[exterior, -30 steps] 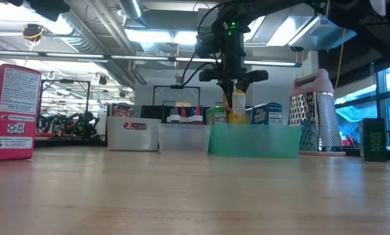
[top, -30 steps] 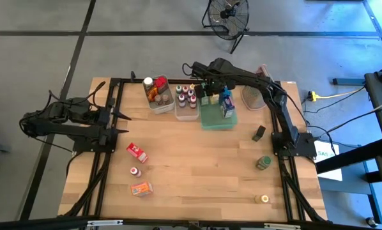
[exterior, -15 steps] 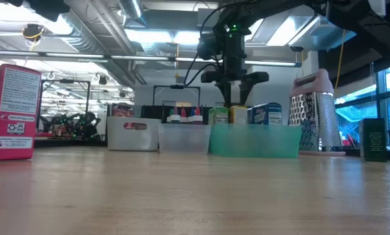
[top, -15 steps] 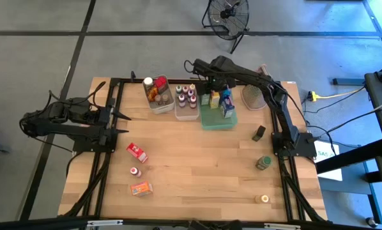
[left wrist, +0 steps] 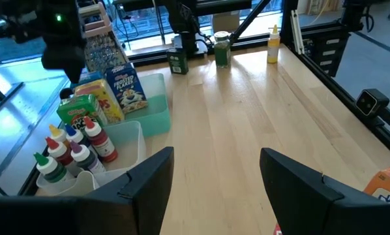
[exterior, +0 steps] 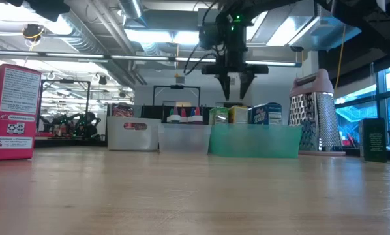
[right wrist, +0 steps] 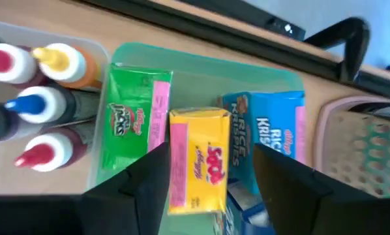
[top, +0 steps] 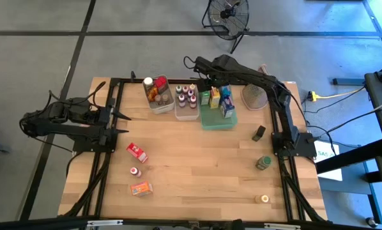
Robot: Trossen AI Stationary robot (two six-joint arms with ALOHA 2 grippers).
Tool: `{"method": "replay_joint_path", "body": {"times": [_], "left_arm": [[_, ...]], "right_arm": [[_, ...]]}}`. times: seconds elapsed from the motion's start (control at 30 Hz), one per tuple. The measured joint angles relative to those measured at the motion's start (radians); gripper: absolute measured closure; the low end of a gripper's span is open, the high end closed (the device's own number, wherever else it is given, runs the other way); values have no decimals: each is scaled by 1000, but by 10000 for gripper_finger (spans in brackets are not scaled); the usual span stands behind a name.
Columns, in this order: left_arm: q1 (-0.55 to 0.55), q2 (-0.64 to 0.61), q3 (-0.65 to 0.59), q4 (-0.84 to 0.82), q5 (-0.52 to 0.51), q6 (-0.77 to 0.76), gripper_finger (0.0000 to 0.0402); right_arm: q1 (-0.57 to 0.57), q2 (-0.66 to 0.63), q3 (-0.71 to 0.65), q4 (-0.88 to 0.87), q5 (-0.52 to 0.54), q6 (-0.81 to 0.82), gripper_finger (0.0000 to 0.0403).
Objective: Pick & Place Kitchen Items
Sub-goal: Put the yellow cereal box into the green bin, then put the black seasoning can into the gray bin
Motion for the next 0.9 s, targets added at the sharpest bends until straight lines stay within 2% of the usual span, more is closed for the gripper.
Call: {"method": "replay_joint_path", "body": {"times": [0.23,0.53,0.7,0.9], "left_arm": [[0,0,0,0,0,1,178],[0,0,0,2,-1,10,178],[0,0,0,2,-6,19,178],[0,0,0,2,-8,19,178]], "right_arm": [[64,-83,87,-37,-9,-34,186],[236,-161,229,-153,-4,-7,186],[332,-161,241,-187,-16,65,186],[393,-160,235,-187,-35,183,192]]}}
